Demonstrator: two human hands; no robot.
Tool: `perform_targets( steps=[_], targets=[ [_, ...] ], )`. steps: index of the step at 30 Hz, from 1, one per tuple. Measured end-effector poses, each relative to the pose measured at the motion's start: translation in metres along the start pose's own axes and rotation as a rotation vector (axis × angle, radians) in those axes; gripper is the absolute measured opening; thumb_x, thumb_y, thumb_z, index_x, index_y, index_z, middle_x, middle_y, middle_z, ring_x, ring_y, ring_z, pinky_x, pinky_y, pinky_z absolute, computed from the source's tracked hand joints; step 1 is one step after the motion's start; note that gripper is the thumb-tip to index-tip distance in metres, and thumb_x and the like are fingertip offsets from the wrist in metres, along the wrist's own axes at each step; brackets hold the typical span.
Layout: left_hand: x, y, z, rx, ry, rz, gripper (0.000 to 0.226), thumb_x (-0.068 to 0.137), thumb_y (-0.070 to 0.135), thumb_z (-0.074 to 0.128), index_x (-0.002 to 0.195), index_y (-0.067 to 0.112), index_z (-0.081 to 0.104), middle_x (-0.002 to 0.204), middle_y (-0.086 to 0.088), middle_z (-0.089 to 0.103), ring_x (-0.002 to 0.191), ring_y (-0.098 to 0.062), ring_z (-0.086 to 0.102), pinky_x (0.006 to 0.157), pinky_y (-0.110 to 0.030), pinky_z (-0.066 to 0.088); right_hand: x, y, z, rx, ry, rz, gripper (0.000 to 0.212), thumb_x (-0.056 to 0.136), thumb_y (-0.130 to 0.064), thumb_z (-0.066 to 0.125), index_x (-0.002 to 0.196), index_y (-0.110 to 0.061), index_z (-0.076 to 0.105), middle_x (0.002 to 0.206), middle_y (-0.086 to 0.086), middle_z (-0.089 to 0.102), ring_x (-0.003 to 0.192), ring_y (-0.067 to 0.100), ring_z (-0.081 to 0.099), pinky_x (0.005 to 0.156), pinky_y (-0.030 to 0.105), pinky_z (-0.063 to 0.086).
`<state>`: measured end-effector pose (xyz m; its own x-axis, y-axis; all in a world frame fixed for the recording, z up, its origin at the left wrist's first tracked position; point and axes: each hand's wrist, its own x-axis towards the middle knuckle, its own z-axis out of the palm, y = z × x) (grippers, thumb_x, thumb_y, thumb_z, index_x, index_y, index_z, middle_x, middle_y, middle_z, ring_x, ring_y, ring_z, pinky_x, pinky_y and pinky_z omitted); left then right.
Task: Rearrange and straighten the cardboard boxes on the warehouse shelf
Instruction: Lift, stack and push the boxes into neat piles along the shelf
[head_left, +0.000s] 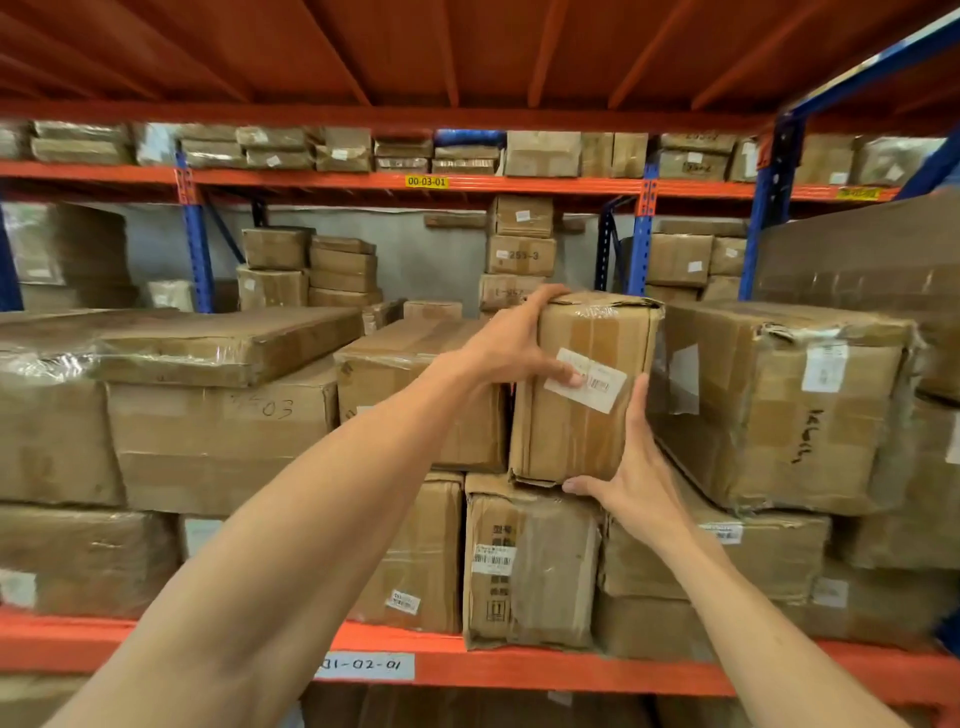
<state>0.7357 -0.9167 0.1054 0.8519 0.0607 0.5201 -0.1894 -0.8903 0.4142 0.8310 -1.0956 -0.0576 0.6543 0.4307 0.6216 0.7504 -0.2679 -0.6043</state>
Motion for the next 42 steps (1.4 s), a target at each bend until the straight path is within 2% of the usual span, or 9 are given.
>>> perform_targets(
  steps=[7,12,14,22,27,30,34,38,42],
  targets=[
    [0.016,0.022,-0.01,-0.029,0.037,0.108,0.098,0.064,0.03,0.095,0.143,0.03,0.037,0.129,0.004,0.058,0.117,-0.014,0.057,0.097,-0.032,0.05,0.019,0.001,-0.007,-0.03,0.117,-0.086,0.149,0.074,-0.042,0.093,0.151,-0.054,-0.034,0.175,-0.002,0.003,0.137,0.047,0.05,0.099,0.062,0.048],
    [0.029,0.045,-0.08,-0.036,0.12,0.186,0.093,0.063,0.03,0.095,0.139,0.031,0.04,0.12,0.014,0.059,0.105,0.001,0.061,0.083,-0.018,0.057,0.065,-0.054,-0.029,-0.04,0.183,-0.246,0.148,0.077,-0.037,0.092,0.152,-0.052,-0.034,0.175,0.001,0.002,0.147,0.036,0.033,0.109,0.063,0.035],
    [0.03,0.048,-0.108,-0.056,0.154,0.175,0.095,0.06,0.036,0.097,0.137,0.031,0.042,0.12,0.011,0.062,0.107,-0.002,0.063,0.085,-0.022,0.056,0.083,-0.077,-0.038,-0.067,0.19,-0.296,0.151,0.075,-0.032,0.094,0.152,-0.054,-0.034,0.175,0.002,0.003,0.151,0.031,0.026,0.111,0.063,0.032],
    [0.03,0.038,-0.188,0.011,0.231,0.158,0.085,0.057,0.045,0.094,0.128,0.041,0.048,0.115,0.013,0.062,0.105,-0.003,0.062,0.09,-0.033,0.058,0.116,-0.154,-0.019,0.004,0.159,-0.309,0.157,0.069,-0.035,0.098,0.148,-0.057,-0.036,0.174,-0.006,0.004,0.152,0.029,0.029,0.113,0.065,0.038],
    [0.009,-0.022,-0.209,0.025,0.216,0.04,0.089,0.054,0.047,0.095,0.129,0.042,0.046,0.117,0.01,0.063,0.106,-0.009,0.063,0.093,-0.042,0.056,0.114,-0.177,0.044,0.012,0.057,-0.238,0.156,0.071,-0.037,0.097,0.145,-0.06,-0.039,0.175,-0.001,0.004,0.154,0.034,0.026,0.117,0.065,0.025],
    [0.001,-0.068,-0.213,0.02,0.221,-0.03,0.098,0.059,0.046,0.095,0.14,0.039,0.04,0.121,0.008,0.064,0.11,-0.013,0.063,0.1,-0.045,0.051,0.117,-0.18,0.078,-0.04,0.037,-0.216,0.153,0.072,-0.042,0.095,0.144,-0.06,-0.039,0.175,-0.004,0.0,0.154,0.031,0.028,0.114,0.059,0.034],
    [0.001,-0.104,-0.215,-0.071,0.21,-0.052,0.103,0.068,0.036,0.093,0.149,0.039,0.03,0.128,0.004,0.061,0.118,-0.018,0.06,0.105,-0.05,0.048,0.129,-0.186,0.101,-0.088,0.024,-0.203,0.149,0.076,-0.039,0.092,0.143,-0.061,-0.04,0.176,-0.003,-0.005,0.157,0.032,0.021,0.116,0.058,0.032],
    [0.01,-0.106,-0.214,-0.051,0.155,-0.03,0.105,0.069,0.035,0.092,0.15,0.041,0.025,0.128,0.005,0.061,0.118,-0.019,0.06,0.103,-0.05,0.05,0.127,-0.184,0.106,-0.108,0.039,-0.169,0.15,0.075,-0.046,0.092,0.143,-0.059,-0.041,0.176,0.002,0.002,0.156,0.036,0.023,0.118,0.062,0.027],
    [0.018,-0.101,-0.211,-0.016,0.139,0.009,0.104,0.069,0.035,0.091,0.149,0.042,0.025,0.115,0.013,0.059,0.109,-0.015,0.061,0.093,-0.04,0.053,0.119,-0.181,0.107,-0.077,0.066,-0.149,0.146,0.078,-0.046,0.09,0.145,-0.058,-0.04,0.175,0.003,0.007,0.155,0.035,0.024,0.117,0.06,0.029]
  ],
)
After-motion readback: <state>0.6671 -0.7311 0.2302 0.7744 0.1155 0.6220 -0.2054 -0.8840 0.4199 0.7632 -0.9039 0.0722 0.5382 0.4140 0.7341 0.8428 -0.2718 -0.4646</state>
